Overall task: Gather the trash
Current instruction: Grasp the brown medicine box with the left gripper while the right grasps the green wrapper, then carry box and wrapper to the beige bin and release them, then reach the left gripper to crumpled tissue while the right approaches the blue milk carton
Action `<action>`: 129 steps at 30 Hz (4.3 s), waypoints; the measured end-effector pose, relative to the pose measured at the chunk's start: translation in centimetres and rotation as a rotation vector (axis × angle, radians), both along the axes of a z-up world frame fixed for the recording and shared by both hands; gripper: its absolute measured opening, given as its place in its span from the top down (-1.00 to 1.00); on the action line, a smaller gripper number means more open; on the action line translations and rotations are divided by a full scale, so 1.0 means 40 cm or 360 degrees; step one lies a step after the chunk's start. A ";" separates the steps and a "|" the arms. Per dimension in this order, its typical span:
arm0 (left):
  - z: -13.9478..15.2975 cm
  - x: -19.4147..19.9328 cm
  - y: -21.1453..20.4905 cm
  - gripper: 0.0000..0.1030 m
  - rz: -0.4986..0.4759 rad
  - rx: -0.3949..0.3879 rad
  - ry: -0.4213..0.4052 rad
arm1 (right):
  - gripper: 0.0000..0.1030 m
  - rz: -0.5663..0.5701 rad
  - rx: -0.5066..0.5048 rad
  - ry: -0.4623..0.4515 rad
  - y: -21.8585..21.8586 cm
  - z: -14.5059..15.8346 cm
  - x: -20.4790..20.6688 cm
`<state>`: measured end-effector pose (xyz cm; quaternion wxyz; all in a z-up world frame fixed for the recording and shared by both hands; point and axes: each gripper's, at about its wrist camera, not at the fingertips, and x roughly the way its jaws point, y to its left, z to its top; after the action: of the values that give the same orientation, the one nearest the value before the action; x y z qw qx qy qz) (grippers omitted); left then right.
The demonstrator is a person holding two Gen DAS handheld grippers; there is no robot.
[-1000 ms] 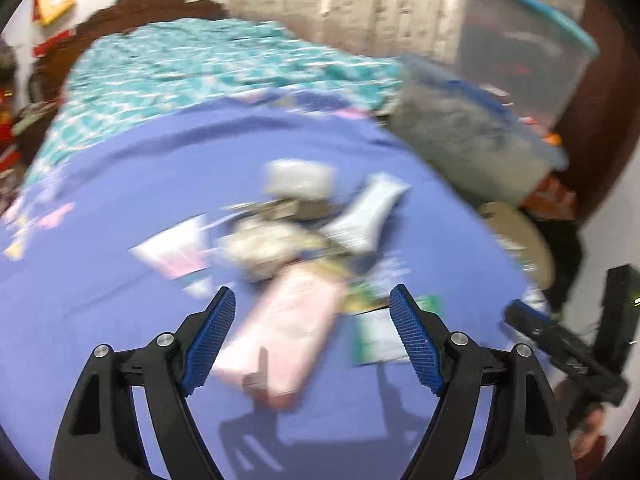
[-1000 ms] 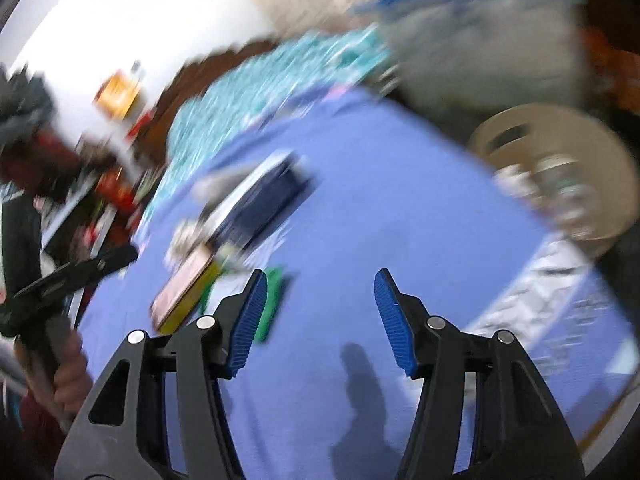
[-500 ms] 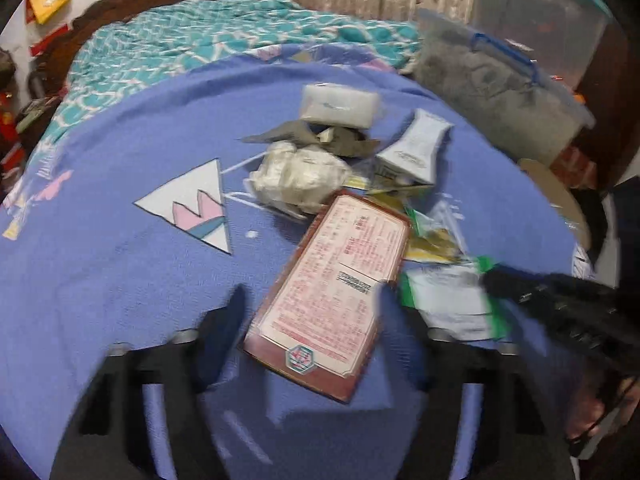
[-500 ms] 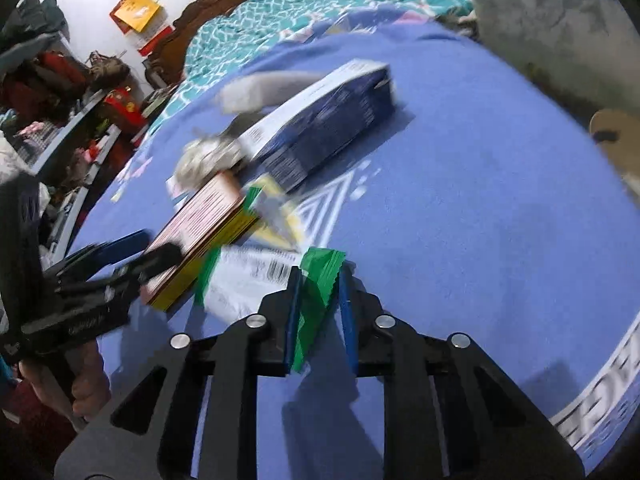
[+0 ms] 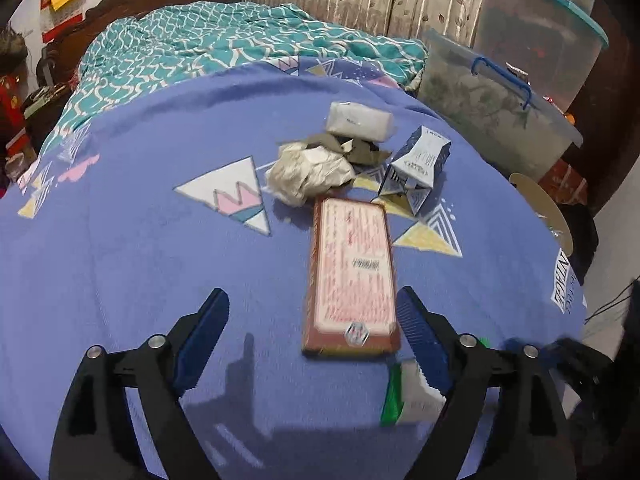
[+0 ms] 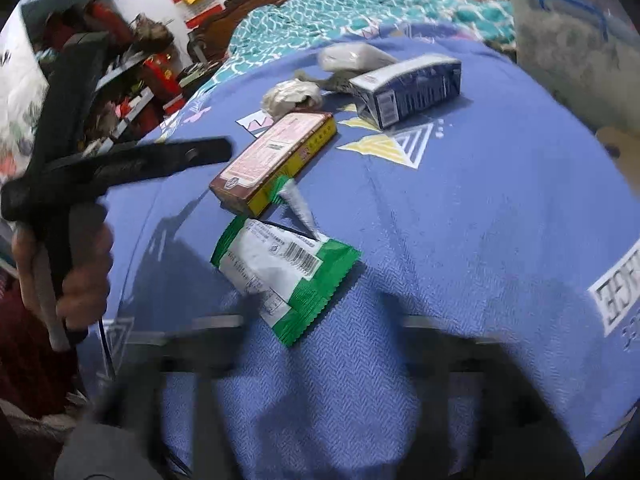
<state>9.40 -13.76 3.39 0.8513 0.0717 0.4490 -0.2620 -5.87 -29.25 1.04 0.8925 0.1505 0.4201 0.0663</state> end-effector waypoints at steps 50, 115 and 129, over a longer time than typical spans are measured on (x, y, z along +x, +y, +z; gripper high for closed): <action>-0.068 -0.257 0.098 -0.10 -0.0037 0.0160 0.0064 | 0.83 0.0053 -0.0341 -0.0152 0.033 0.006 -0.051; 0.116 0.143 -0.231 -0.64 0.0048 -0.0439 0.0075 | -0.21 -0.0698 0.0235 -0.0359 -0.628 0.089 -0.039; -0.068 0.229 -0.094 -0.66 0.0263 0.0018 0.0073 | -0.68 -0.0383 0.0325 0.0038 -0.292 0.030 0.372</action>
<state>18.55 -17.53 0.67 0.8591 0.0333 0.4741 -0.1900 9.01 -40.92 2.22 0.8690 0.2903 0.4006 -0.0006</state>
